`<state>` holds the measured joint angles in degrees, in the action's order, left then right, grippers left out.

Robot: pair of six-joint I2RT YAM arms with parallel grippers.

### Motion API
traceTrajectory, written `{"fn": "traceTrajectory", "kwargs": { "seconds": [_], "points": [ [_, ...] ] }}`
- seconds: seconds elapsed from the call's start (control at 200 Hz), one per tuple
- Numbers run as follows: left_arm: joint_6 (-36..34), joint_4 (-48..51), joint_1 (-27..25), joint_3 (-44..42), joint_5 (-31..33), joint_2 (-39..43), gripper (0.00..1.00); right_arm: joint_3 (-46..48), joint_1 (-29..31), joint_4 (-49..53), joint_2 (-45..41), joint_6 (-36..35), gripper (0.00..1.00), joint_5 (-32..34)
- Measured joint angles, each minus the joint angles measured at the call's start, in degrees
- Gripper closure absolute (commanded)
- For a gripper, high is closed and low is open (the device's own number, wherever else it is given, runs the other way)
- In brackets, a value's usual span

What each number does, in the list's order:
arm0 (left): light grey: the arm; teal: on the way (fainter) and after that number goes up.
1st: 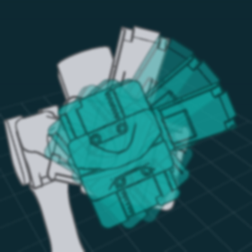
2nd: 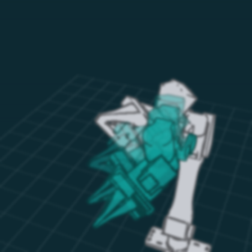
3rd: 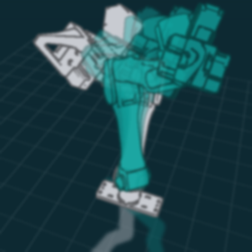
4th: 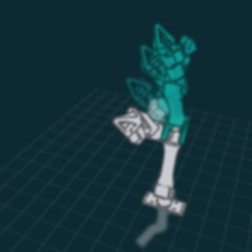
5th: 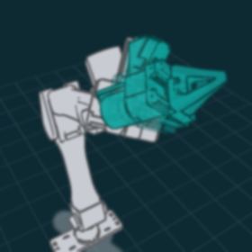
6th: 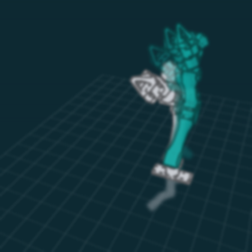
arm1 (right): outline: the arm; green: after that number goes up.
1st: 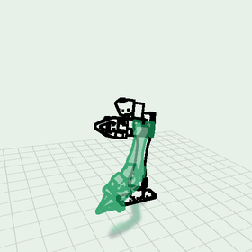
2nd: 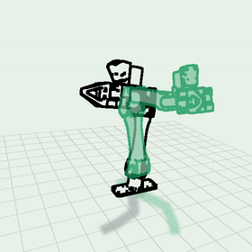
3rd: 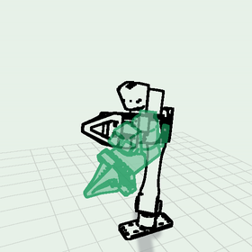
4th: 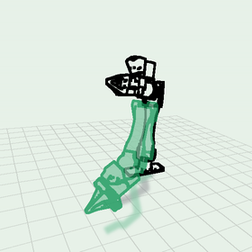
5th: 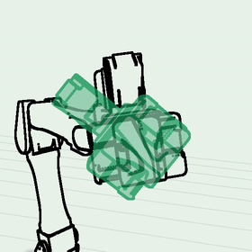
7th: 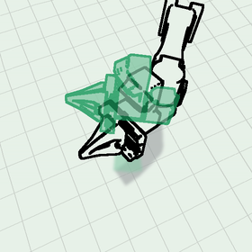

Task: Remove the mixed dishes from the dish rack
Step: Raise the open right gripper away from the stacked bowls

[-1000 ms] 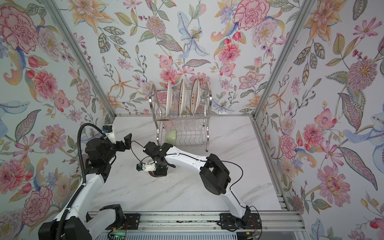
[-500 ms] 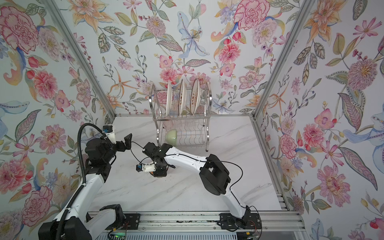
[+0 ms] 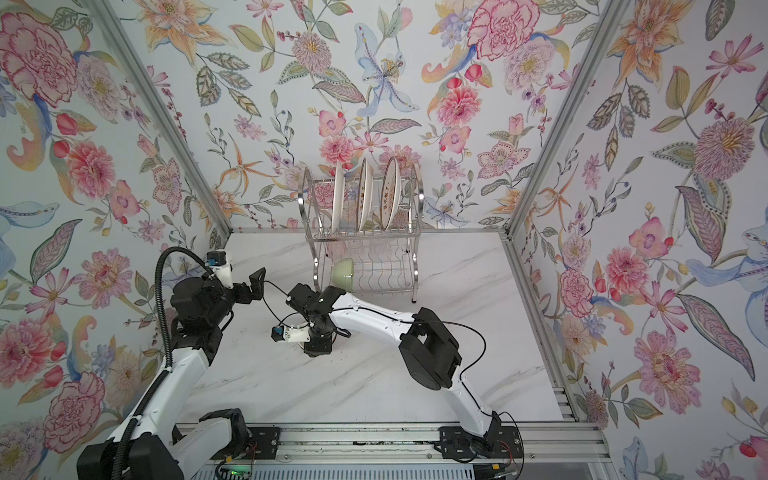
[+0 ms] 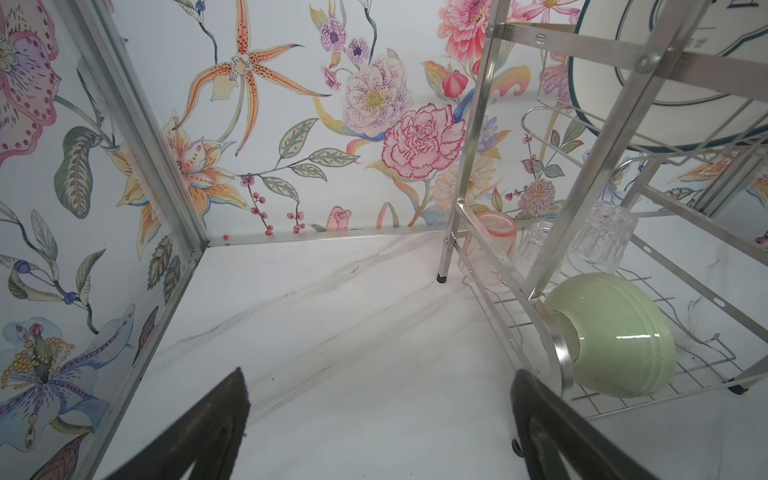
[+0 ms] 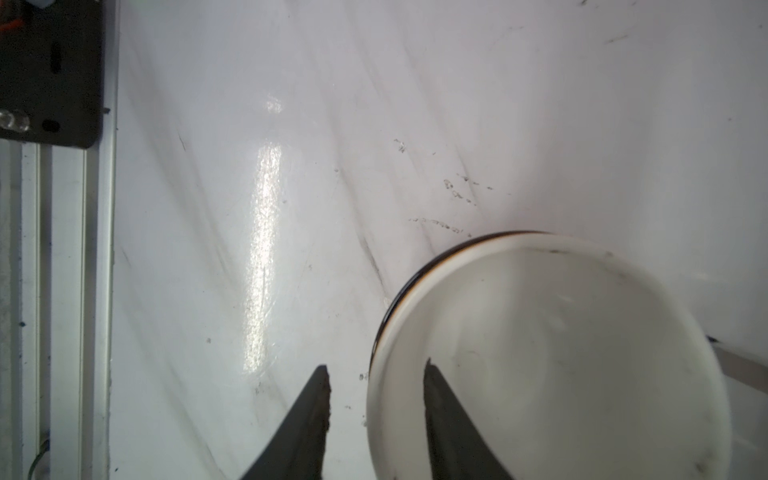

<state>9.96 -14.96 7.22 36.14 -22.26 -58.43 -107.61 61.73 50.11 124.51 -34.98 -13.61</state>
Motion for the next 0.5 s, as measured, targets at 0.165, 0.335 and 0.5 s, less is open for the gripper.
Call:
{"fn": "traceTrajectory", "kwargs": {
  "seconds": [0.165, 0.335, 0.5],
  "points": [
    [0.2, -0.7, 0.0, -0.1, -0.2, 0.0, 0.01, 2.5, -0.3, -2.8, -1.3, 1.5, 0.57, -1.5],
    [1.0, -2.1, 0.0, -0.1, -1.8, 0.3, 0.01, 5.2, -0.5, -6.9, -4.7, 3.2, 0.56, -2.3],
    [1.0, -2.8, 0.0, -0.1, -3.4, 1.9, 0.01, 12.0, -2.1, -14.4, -11.0, 6.4, 0.54, -3.8]
  ]
}}
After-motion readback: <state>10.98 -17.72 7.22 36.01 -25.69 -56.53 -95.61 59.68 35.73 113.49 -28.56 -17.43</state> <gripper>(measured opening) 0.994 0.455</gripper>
